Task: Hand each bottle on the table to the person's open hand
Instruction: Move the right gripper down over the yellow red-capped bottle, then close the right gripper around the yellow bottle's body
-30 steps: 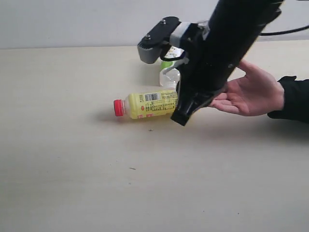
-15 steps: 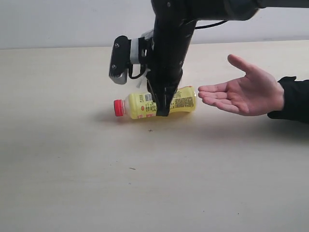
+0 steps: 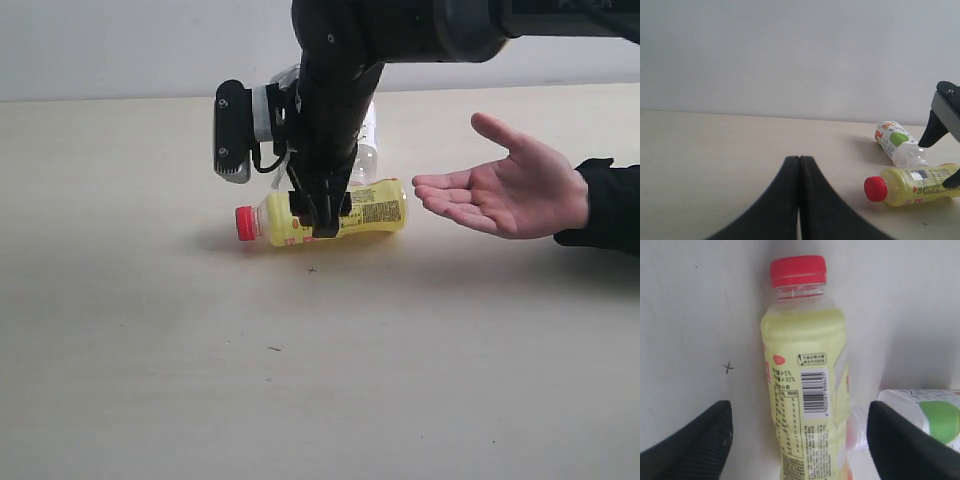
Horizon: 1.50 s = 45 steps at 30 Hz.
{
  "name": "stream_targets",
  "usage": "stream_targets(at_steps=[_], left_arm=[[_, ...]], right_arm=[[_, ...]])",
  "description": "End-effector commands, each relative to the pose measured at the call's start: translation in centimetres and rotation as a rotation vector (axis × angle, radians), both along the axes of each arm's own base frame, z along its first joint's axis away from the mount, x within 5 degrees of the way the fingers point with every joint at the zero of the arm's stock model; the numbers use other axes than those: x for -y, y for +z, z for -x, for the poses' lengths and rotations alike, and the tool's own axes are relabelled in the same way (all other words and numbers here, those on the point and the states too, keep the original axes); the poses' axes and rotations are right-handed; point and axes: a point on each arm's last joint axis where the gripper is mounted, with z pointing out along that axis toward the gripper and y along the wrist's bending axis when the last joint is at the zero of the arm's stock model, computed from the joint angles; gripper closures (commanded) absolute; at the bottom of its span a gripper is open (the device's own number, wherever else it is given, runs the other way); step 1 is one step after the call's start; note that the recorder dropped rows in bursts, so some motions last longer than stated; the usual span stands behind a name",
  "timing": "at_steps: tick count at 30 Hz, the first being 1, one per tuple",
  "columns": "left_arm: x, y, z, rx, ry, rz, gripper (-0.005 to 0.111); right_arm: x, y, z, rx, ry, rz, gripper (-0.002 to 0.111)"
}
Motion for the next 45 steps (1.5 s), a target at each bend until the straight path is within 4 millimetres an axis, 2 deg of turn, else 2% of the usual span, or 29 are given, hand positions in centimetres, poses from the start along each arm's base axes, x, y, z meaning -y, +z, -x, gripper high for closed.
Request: stream_targets(at_steps=[1, 6, 18, 27, 30, 45], left_arm=[[0.0, -0.1, 0.0, 0.003, 0.0, 0.007, 0.107], [0.0, -0.1, 0.0, 0.003, 0.0, 0.007, 0.107], [0.0, -0.1, 0.0, 0.003, 0.0, 0.007, 0.107], [0.0, -0.1, 0.0, 0.003, 0.0, 0.007, 0.107], [0.0, -0.1, 0.0, 0.003, 0.0, 0.007, 0.107], [0.0, -0.1, 0.0, 0.003, 0.0, 0.007, 0.107]], right_arm=[[-0.4, -1.0, -0.6, 0.027, 0.044, 0.02, 0.036], [-0.7, -2.3, -0.9, 0.028, 0.049, 0.016, 0.028], [-1.1, -3.6, -1.9, 0.107, 0.068, 0.019, 0.028], [-1.1, -5.5, -2.3, 0.1, 0.059, 0.048, 0.026], [-1.2, -5.7, -2.5, 0.117, 0.055, 0.043, 0.02], [-1.4, -6.1, -2.7, 0.131, 0.051, 0.03, 0.019]])
